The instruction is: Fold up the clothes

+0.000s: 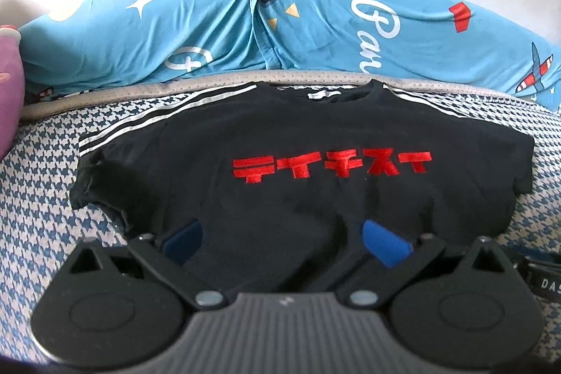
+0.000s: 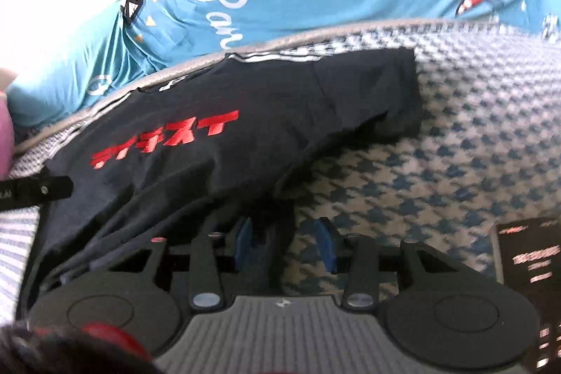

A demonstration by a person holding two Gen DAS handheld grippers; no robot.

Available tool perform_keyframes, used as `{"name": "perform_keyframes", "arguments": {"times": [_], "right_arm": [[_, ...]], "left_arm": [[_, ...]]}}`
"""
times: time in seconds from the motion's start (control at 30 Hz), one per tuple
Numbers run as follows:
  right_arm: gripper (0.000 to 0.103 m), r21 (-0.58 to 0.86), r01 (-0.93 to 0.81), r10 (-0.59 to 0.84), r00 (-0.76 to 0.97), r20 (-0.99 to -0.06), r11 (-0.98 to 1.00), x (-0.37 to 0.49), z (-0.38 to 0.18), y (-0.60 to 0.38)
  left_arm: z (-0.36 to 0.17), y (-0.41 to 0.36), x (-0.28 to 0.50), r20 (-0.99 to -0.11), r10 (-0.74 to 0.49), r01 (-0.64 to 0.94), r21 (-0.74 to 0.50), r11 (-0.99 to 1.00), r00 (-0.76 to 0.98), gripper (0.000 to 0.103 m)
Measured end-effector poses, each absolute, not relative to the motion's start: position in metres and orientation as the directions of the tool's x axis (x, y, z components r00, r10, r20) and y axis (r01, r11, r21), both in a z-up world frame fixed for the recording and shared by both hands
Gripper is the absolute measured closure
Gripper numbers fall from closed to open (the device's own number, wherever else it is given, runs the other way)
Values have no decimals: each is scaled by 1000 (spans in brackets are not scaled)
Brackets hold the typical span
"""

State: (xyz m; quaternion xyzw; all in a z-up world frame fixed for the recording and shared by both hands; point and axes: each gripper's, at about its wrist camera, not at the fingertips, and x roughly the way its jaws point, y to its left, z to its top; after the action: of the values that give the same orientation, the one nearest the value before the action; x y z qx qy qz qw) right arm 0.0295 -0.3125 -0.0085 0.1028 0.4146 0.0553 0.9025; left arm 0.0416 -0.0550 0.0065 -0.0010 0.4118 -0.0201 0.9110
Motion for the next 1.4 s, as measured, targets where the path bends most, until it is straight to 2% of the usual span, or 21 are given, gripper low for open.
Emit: {"name": "perform_keyframes", "arguments": {"times": [0.13,0.27,0.33,0.37,0.4,0.47,0.5,0.67,0.9,1.13,1.3,1.4], "right_arm": [[61,282,-59,259,605,-753,958,27,-16,-306],[57,216,-121,244,611,-754,969,19,-18,-292],[68,187,-142,235,618,-750,972,17,-20,-287],[86,169,-144,222,621,-752,975,16,-21,-285],[93,151,-142,207,623,-754,978,16,-21,-285],[94,168,-122,207,620,-756,978,16,-19,-291],[98,182,-102,205,620,-757,978,16,-16,-296],[98,178,4,132,656,-744,984,7,4,-318],[96,79,44,21,740,-673,996,2,26,-322],[96,110,-42,99,800,-592,993,15,39,-317],[96,159,-133,204,758,-620,978,43,28,-294],[96,134,-159,208,749,-629,978,56,20,-273]], "left_arm": [[7,-53,41,-751,-37,35,-18,999,660,1],[7,-51,41,-751,-36,34,-18,999,659,1],[7,-50,41,-751,-36,33,-18,999,659,1],[7,-50,41,-751,-35,33,-18,999,659,1],[7,-50,41,-752,-36,34,-19,999,659,1],[7,-52,41,-751,-42,38,-22,999,659,1],[8,-53,40,-750,-44,40,-23,999,661,1],[10,-54,39,-744,-40,41,-18,999,667,1],[11,-54,39,-744,-42,40,-21,999,667,1],[14,-56,40,-737,-51,36,-36,999,674,1],[19,-53,44,-723,-31,4,-40,999,690,1],[21,-49,47,-717,-10,-26,-39,999,697,1]]}}
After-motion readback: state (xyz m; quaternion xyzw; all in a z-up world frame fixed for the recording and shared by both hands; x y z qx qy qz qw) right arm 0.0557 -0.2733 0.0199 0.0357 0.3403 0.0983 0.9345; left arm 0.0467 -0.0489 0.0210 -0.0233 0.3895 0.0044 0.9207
